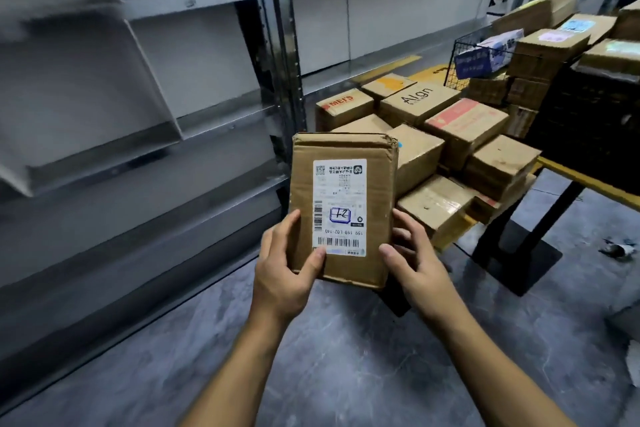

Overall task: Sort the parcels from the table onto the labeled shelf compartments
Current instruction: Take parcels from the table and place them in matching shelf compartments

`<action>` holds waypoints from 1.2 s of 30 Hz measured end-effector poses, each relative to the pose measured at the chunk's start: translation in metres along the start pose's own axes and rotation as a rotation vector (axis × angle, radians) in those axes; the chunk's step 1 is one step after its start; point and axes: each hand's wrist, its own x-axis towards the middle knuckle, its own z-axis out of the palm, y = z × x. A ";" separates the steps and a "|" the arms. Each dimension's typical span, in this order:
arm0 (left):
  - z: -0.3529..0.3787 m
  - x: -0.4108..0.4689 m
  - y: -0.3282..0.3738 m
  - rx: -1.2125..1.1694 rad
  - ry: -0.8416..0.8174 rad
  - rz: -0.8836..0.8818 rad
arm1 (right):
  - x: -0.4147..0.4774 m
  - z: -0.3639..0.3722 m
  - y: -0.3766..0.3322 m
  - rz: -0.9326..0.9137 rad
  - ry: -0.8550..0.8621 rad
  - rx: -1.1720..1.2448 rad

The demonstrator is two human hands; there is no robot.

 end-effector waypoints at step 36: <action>-0.592 -0.078 -0.125 0.973 0.260 -0.247 | -0.012 0.568 -0.162 -0.218 -0.503 0.314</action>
